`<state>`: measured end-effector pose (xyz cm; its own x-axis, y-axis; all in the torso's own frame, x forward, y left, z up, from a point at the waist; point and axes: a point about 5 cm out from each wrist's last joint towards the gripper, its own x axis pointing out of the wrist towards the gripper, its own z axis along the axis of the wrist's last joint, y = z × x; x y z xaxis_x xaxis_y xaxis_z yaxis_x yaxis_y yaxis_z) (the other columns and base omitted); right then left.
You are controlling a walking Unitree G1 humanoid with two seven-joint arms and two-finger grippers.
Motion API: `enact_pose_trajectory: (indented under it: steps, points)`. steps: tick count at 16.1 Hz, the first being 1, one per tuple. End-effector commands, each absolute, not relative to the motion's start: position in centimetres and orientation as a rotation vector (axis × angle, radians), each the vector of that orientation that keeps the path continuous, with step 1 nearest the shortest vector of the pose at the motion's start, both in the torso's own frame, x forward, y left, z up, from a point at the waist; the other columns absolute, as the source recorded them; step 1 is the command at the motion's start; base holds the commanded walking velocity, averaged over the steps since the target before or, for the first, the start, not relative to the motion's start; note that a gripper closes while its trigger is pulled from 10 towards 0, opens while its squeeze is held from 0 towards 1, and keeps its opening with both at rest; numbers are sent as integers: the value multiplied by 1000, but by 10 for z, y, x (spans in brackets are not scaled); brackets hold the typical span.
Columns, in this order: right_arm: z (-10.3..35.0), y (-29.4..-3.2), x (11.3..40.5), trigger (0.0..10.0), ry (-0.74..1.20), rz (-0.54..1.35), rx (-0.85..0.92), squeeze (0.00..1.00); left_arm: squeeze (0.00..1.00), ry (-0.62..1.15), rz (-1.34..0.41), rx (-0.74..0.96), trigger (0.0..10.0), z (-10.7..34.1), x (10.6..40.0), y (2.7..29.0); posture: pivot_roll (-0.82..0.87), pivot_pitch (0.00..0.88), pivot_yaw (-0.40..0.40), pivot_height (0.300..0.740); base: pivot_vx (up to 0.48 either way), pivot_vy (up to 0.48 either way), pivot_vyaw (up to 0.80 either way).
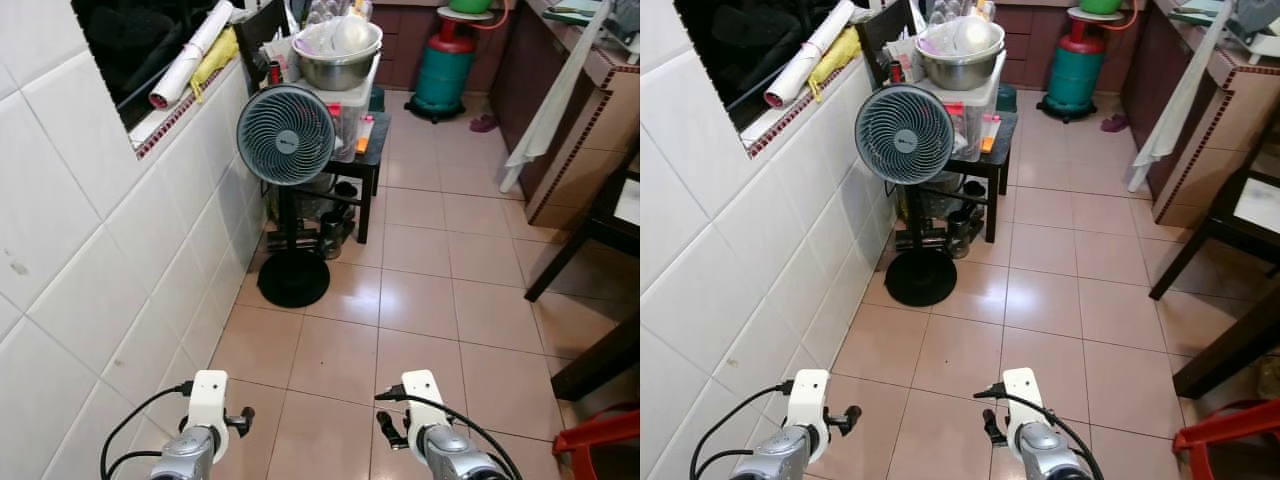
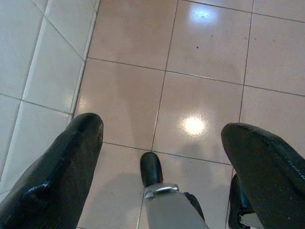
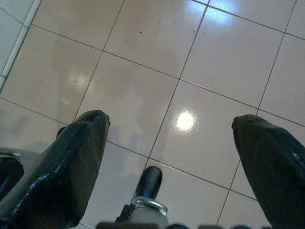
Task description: Setting the table
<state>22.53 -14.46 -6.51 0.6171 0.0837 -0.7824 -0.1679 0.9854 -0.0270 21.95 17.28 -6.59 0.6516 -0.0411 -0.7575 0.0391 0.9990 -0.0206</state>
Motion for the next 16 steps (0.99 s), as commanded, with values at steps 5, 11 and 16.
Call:
enact_pose_trajectory:
  steps: [5, 11, 16]
  points:
    - [-62, -150, 230, 10000, 863, 89, -120, 0, 0, 871, -103, 59, 10000, -66, 218, 176, -27, 0, 89, 740, 0, 0, 0]
    - [-59, -161, 232, 10000, 805, 11, -103, 0, 0, 849, -150, 117, 10000, -61, 228, 172, -49, 0, 102, 740, 0, 0, 0]
    - [-47, -176, 247, 10000, 746, 17, -135, 0, 0, 849, -99, 42, 10000, -64, 222, 174, -20, 0, 42, 740, 0, 0, 0]
